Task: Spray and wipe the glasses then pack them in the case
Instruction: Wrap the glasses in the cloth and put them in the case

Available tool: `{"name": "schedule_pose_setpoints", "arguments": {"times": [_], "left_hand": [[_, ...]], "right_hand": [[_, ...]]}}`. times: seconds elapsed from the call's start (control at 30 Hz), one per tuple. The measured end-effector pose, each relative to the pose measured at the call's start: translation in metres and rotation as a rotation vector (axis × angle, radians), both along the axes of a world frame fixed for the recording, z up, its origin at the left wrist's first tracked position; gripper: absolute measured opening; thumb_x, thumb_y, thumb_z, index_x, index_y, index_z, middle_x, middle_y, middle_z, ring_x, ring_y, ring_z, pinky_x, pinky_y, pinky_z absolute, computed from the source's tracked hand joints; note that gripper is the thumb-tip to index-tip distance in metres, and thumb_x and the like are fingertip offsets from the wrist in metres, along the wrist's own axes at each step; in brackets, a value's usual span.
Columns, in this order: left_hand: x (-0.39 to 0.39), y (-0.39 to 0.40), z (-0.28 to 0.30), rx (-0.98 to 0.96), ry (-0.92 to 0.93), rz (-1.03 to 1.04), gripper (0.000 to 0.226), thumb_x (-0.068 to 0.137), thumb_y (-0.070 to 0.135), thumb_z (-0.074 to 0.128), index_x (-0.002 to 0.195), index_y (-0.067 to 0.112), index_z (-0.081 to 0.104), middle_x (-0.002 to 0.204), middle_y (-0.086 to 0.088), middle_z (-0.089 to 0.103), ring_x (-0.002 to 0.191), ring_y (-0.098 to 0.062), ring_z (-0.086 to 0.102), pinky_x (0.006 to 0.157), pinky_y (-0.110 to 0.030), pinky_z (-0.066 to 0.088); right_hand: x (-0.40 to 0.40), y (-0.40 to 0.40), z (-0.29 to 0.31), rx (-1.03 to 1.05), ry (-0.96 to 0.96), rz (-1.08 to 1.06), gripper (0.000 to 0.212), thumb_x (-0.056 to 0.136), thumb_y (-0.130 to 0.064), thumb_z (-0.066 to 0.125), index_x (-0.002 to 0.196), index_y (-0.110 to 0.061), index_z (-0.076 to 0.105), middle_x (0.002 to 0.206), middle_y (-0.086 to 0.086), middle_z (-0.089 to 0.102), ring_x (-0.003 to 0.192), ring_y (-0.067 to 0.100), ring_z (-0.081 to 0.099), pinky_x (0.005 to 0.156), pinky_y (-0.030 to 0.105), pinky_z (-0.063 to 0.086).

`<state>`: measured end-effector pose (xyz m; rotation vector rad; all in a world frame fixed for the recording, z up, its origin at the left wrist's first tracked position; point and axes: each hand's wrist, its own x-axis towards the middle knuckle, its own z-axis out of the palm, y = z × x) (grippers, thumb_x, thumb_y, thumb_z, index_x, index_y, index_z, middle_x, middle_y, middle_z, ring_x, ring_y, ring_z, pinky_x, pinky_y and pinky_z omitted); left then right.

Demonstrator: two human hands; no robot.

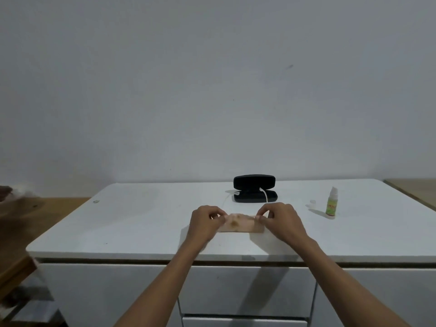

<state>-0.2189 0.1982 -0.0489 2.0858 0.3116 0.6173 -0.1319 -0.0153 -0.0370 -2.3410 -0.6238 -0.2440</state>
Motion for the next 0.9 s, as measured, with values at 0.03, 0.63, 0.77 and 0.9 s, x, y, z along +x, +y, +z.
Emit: {"name": "schedule_pose_setpoints", "arguments": {"times": [0.03, 0.63, 0.77, 0.9], "left_hand": [[0.002, -0.002, -0.003, 0.021, -0.026, 0.045, 0.004, 0.083, 0.019, 0.079, 0.080, 0.021, 0.082, 0.066, 0.006, 0.063, 0.062, -0.008, 0.054, 0.062, -0.020, 0.044], [0.021, -0.020, -0.013, 0.376, -0.003, 0.197, 0.021, 0.088, 0.035, 0.063, 0.096, 0.027, 0.080, 0.078, 0.001, 0.077, 0.079, -0.021, 0.071, 0.070, -0.029, 0.053], [0.011, -0.011, -0.013, 0.257, -0.105, 0.219, 0.009, 0.076, 0.031, 0.065, 0.071, 0.025, 0.061, 0.049, 0.008, 0.050, 0.050, -0.011, 0.051, 0.054, -0.024, 0.040], [0.010, 0.001, -0.015, 0.241, -0.113, 0.144, 0.023, 0.079, 0.023, 0.074, 0.096, 0.032, 0.061, 0.081, 0.011, 0.062, 0.073, -0.009, 0.058, 0.064, -0.027, 0.049]], "right_hand": [[0.000, 0.003, -0.002, -0.002, -0.023, -0.032, 0.007, 0.088, -0.035, 0.074, 0.083, -0.031, 0.078, 0.059, -0.010, 0.058, 0.060, 0.006, 0.056, 0.052, 0.023, 0.034], [0.014, 0.007, -0.026, 0.073, -0.204, -0.007, 0.015, 0.090, -0.022, 0.074, 0.100, -0.027, 0.083, 0.049, -0.013, 0.057, 0.053, 0.005, 0.056, 0.062, 0.028, 0.046], [0.015, -0.013, -0.028, 0.295, -0.299, -0.043, 0.017, 0.078, -0.003, 0.080, 0.077, -0.020, 0.079, 0.042, -0.013, 0.048, 0.039, 0.002, 0.044, 0.054, 0.021, 0.040], [0.019, -0.015, -0.025, 0.392, -0.222, -0.088, 0.015, 0.082, -0.017, 0.081, 0.091, -0.026, 0.073, 0.066, -0.012, 0.068, 0.059, 0.012, 0.063, 0.061, 0.020, 0.047]]}}
